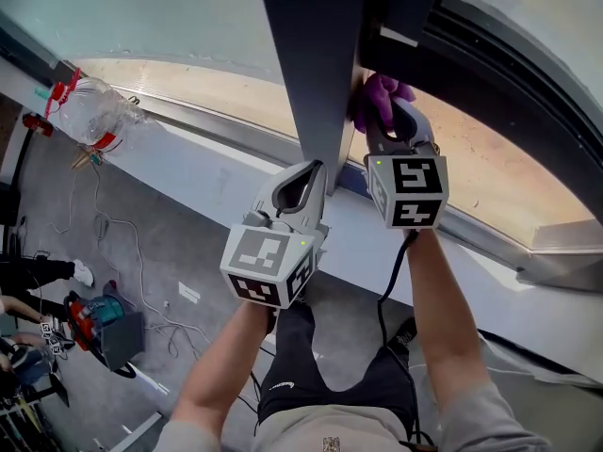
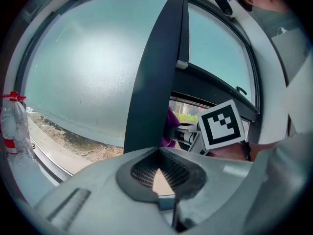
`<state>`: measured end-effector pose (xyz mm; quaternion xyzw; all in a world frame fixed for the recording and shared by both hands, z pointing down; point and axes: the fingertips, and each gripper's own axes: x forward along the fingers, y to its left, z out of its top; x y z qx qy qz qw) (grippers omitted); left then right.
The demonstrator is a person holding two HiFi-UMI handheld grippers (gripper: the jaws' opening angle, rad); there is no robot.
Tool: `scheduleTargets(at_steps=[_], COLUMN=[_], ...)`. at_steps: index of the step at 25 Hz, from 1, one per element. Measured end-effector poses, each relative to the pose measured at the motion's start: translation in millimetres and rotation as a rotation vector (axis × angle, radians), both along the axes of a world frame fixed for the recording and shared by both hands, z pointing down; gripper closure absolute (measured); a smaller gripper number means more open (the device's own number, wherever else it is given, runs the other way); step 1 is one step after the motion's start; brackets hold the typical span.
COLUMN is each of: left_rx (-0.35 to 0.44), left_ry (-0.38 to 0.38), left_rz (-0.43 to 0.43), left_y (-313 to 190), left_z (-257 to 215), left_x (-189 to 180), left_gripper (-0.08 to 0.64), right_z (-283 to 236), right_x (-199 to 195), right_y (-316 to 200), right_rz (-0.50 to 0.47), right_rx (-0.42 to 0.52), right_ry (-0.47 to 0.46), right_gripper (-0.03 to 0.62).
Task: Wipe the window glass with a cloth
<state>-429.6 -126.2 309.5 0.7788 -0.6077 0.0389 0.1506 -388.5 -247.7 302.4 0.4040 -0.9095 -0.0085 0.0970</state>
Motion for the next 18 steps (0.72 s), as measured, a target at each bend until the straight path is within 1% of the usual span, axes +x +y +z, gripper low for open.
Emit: scheduleTargets(at_steps=[4,6,12,15,18], left_rx=[-0.014,-0.02,-0.026,-0.023,-0.022], left_ry=[-0.004,-0.006,-0.01,-0.016,-0.017], left_rz=[-0.002,0.003,0.014,0.031,0.058], left_y=[-2.9,-4.3,-5.9,-9.7,-13.5], left_z=[9.9,14.9,18.1,11.9,9.3], left_x=[1.4,3.1,10.5,17.5,34.1], left_gripper=[0.56,0.56,0.56,0.56,0.56], right_z=[29.9,37.1,34.7,29.7,25.5], right_x=[1.5,3.2,10.9,23.8,44.3], right_y=[-0.6,-2.2,-5.1,-2.5,0.3], right_rz=[-0.005,0.003,0.026,0.041,0.063], right_rx=[-0.041,-0.044,-0.029,-0.028,-0.027], right_ry=[0.025,0.027,0.041,0.034,0.021], right_gripper=[0.5,0.5,0.5,0.5,0.5])
